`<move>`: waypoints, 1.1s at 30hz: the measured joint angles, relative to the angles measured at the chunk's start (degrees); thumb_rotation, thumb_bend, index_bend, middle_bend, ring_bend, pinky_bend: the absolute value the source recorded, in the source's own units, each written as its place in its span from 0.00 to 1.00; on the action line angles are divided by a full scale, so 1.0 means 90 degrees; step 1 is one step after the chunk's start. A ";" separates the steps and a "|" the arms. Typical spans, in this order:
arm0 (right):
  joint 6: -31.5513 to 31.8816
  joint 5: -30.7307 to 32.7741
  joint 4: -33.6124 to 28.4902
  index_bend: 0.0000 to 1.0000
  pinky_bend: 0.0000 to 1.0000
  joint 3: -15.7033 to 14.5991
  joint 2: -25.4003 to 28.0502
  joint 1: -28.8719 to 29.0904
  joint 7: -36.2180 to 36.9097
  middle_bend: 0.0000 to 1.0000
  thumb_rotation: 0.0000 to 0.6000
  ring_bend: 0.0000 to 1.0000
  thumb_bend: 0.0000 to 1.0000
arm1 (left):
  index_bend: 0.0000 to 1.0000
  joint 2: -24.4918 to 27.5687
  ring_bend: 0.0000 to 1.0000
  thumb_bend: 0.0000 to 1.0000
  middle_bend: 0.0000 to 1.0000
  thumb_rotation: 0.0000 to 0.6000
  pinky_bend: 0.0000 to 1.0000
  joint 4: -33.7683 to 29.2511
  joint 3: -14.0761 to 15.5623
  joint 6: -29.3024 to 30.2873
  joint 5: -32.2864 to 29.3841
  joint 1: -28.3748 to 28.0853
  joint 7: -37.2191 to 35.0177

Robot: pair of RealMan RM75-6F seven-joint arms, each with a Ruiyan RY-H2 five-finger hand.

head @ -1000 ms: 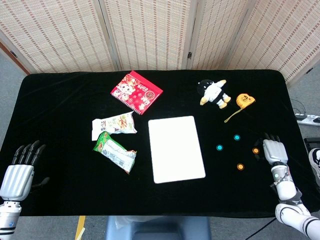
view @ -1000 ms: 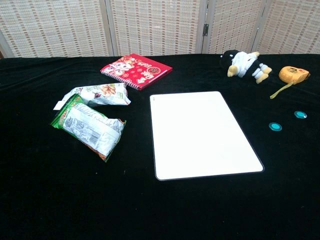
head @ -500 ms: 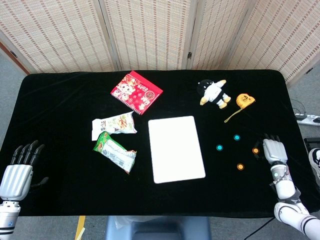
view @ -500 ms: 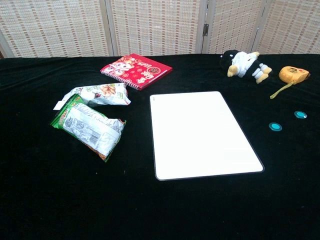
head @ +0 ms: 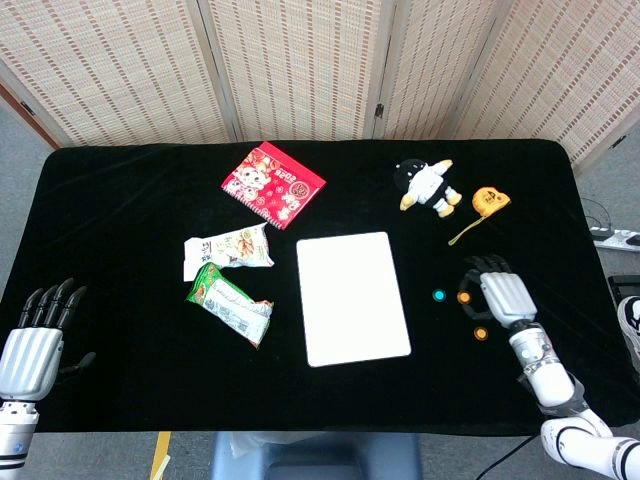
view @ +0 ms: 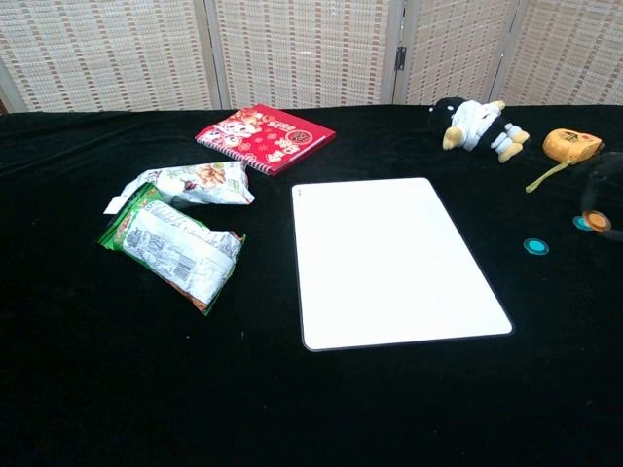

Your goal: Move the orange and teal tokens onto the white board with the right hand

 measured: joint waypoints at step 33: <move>-0.0200 0.0347 -0.1244 0.03 0.00 -0.0436 -0.0933 0.1479 -0.2909 0.08 1.00 0.08 0.37 | 0.00 -0.0049 0.05 0.22 0.02 1.00 0.00 0.0089 0.0058 0.0080 0.0037 0.0120 -0.0072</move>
